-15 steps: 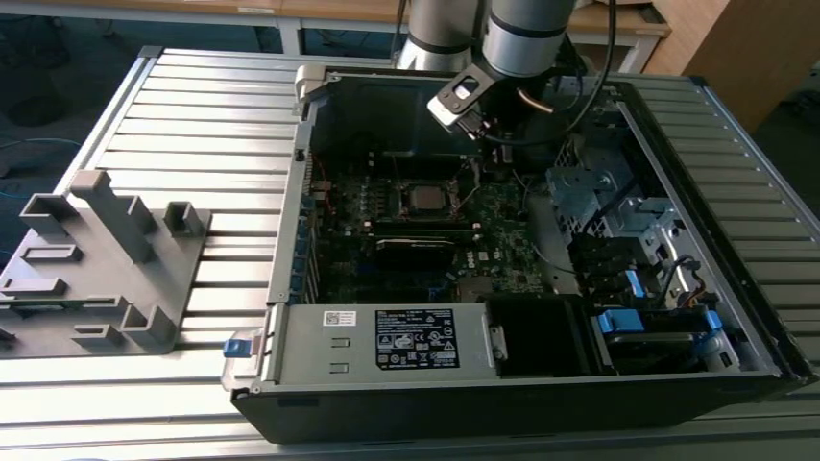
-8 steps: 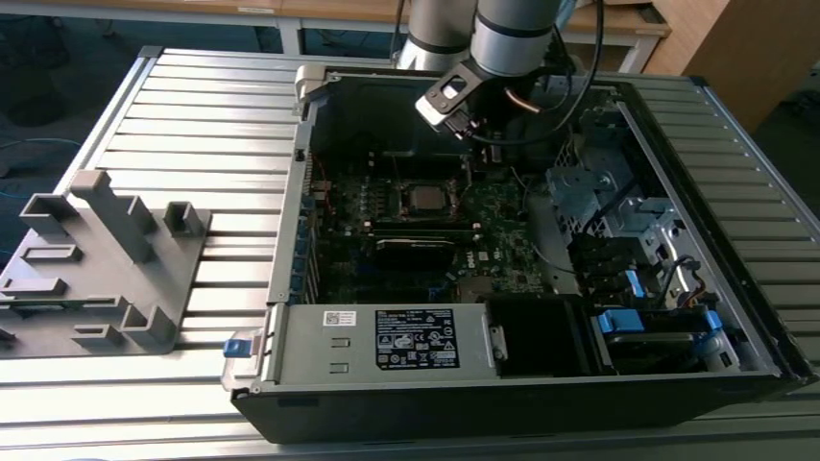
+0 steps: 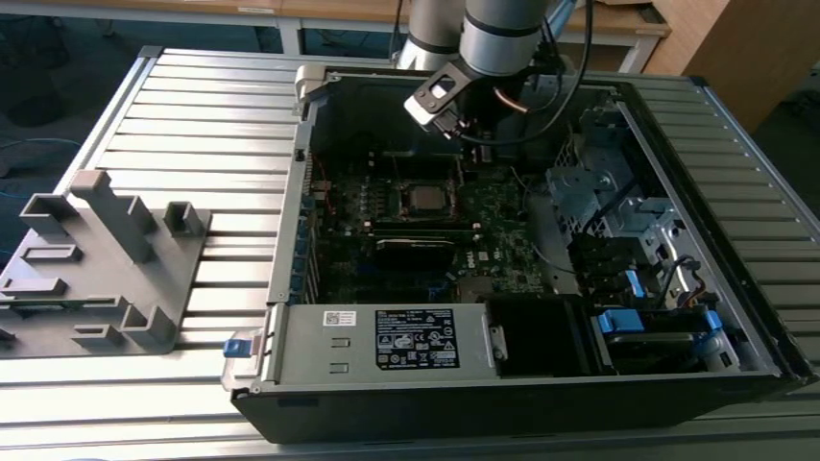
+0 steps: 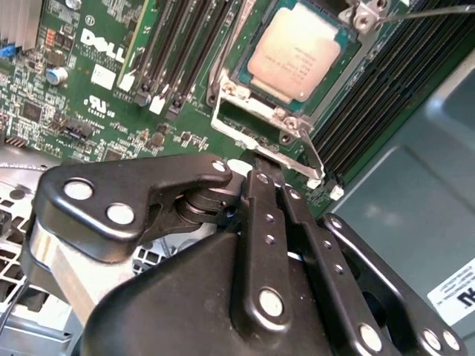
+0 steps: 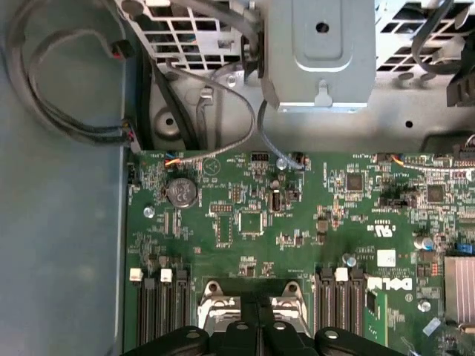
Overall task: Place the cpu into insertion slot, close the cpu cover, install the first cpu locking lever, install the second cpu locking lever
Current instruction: 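Close the cpu cover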
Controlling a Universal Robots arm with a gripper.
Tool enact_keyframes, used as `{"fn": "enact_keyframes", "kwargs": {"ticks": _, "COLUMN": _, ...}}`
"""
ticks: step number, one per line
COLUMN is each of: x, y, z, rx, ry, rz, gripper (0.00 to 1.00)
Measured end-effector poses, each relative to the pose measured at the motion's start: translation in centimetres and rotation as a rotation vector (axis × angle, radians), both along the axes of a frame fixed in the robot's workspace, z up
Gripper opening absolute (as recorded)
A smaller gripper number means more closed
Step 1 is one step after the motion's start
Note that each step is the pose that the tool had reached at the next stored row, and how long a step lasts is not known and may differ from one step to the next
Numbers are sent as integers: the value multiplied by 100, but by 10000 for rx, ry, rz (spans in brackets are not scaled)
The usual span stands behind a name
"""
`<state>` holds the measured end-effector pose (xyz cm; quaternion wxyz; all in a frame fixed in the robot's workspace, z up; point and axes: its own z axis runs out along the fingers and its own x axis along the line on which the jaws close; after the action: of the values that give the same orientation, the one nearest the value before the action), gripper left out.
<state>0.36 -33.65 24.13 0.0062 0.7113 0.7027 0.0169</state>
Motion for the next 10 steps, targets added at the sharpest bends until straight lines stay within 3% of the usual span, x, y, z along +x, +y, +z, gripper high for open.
{"fn": "enact_keyframes", "kwargs": {"ticks": 10, "x": -33, "y": 0, "z": 0, "rx": 2, "ry": 0, "rz": 0, "gripper": 11}}
